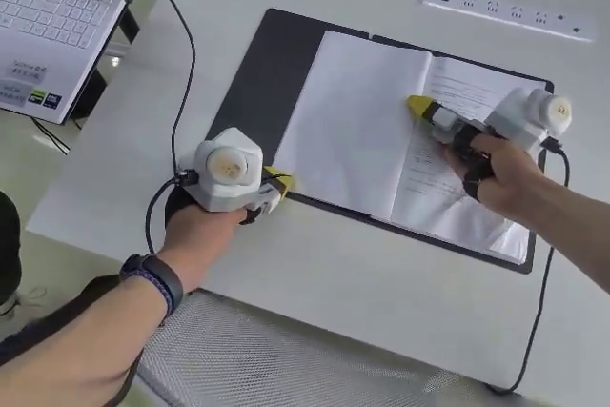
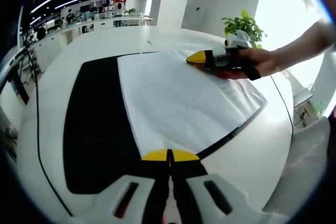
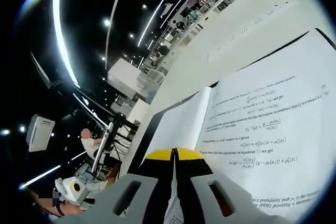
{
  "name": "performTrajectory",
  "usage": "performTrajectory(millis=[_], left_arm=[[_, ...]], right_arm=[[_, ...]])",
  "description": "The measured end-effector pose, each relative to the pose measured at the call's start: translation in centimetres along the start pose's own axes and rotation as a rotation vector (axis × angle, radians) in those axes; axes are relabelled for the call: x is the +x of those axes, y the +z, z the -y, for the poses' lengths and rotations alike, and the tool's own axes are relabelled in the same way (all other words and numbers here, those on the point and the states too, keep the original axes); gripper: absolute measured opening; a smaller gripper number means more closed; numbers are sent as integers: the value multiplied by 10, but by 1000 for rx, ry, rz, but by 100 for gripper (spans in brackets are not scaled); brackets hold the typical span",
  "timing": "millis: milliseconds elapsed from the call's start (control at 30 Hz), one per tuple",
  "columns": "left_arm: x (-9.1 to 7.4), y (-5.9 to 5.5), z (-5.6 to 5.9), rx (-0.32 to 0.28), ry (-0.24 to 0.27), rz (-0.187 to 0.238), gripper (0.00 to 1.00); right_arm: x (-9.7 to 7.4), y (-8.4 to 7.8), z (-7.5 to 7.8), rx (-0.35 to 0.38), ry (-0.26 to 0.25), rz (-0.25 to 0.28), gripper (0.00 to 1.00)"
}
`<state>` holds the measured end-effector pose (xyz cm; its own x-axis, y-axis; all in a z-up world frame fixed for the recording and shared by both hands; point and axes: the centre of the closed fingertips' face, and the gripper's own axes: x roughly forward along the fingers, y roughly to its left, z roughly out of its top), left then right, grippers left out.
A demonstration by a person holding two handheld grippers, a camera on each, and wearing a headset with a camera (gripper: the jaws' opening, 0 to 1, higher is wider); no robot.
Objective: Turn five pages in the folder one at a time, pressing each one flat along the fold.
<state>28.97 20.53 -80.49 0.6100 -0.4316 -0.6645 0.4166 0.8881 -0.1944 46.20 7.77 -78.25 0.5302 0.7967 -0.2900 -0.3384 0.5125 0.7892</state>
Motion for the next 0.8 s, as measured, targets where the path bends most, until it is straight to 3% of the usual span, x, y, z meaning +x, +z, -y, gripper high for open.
performTrajectory(millis=[200, 300, 533, 800], left_arm=[[-1, 1, 0, -10, 4, 4, 0], [0, 1, -1, -17, 3, 5, 0], [1, 0, -2, -24, 1, 8, 0], [2, 0, -4, -29, 1, 10, 0]], right_arm=[[9, 16, 7, 54, -13, 56, 0], [19, 28, 25, 79, -22, 90, 0], [36, 50, 49, 121, -52, 160, 0], [50, 67, 58, 99, -91, 204, 0]])
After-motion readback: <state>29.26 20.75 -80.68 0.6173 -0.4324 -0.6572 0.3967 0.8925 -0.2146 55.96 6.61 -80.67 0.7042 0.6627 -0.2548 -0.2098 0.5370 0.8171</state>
